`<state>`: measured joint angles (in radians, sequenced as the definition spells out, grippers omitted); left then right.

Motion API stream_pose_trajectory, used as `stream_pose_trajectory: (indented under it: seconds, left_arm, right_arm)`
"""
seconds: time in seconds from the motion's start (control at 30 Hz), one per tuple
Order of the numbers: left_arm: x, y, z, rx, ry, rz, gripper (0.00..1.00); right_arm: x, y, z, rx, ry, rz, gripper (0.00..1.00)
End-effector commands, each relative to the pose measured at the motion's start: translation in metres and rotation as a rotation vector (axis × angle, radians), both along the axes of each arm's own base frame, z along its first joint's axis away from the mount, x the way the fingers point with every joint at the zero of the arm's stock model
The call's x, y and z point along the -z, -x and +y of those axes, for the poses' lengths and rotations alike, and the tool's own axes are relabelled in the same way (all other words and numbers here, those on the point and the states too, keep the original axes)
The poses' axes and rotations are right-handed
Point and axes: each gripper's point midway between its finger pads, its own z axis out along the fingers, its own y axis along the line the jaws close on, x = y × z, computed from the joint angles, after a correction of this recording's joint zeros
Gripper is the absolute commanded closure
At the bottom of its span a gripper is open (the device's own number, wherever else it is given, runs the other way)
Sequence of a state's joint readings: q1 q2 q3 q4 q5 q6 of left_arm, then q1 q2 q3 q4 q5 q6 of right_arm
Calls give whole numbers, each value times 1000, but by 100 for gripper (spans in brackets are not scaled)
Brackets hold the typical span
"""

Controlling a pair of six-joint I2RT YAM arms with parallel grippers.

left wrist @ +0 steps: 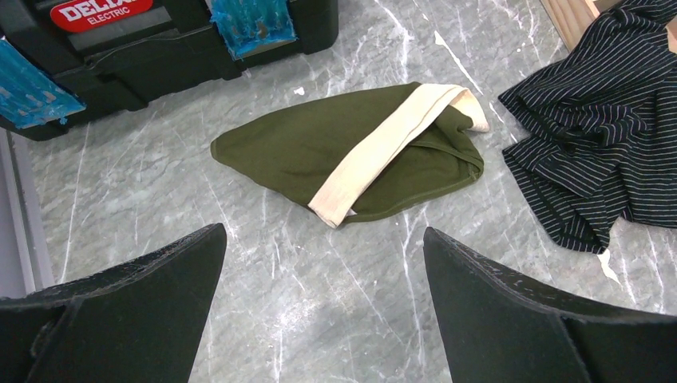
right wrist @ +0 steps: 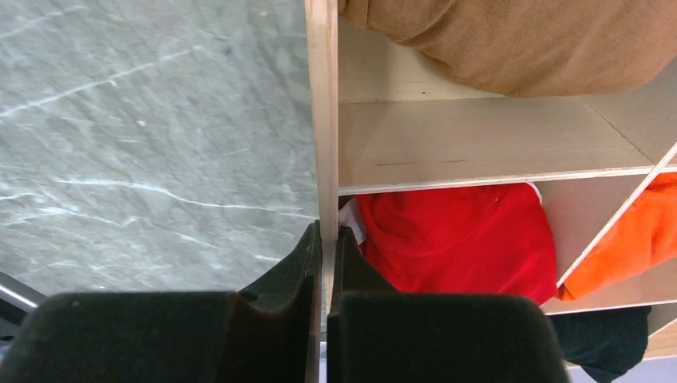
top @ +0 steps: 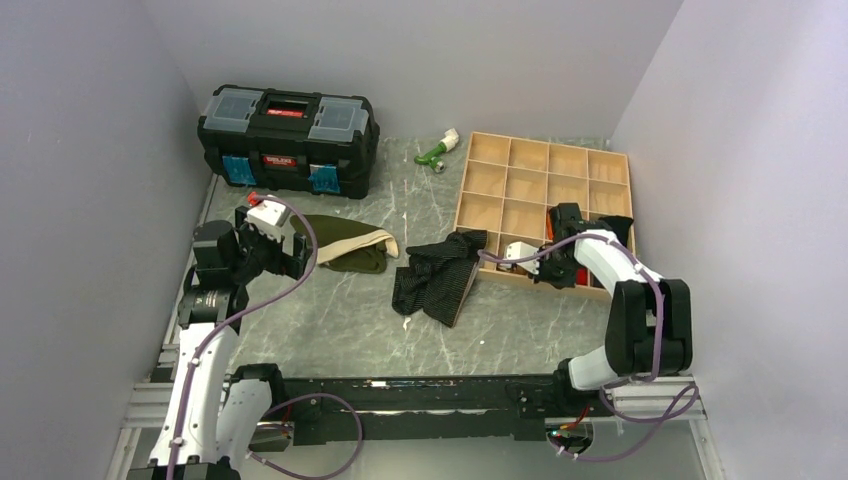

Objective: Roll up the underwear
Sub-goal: Move the storage box to the center of the board.

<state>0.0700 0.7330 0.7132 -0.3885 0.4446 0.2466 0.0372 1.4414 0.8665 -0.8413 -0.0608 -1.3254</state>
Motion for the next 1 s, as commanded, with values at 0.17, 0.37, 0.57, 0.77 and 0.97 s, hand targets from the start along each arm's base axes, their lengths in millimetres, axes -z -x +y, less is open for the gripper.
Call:
stream_pose_trajectory:
  seconds: [0.17, 0.37, 0.57, 0.77, 0.97]
  left_arm:
    - [-19, -3, -3, 29, 1, -39, 1]
    - [-12, -4, -2, 35, -28, -18, 1]
    - [5, -2, -8, 90, -92, 4, 1]
    - [25, 0, -22, 165, -169, 42, 1]
    - [49, -16, -29, 190, -290, 72, 1]
  right_arm:
    - [-24, -70, -33, -54, 174, -176, 97]
    - [-32, -82, -35, -3, 171, -243, 75]
    - [-59, -86, -13, 58, 14, -334, 39]
    - [-94, -70, 27, 99, -229, -369, 16]
    - [-138, -51, 85, 108, -586, -397, 13]
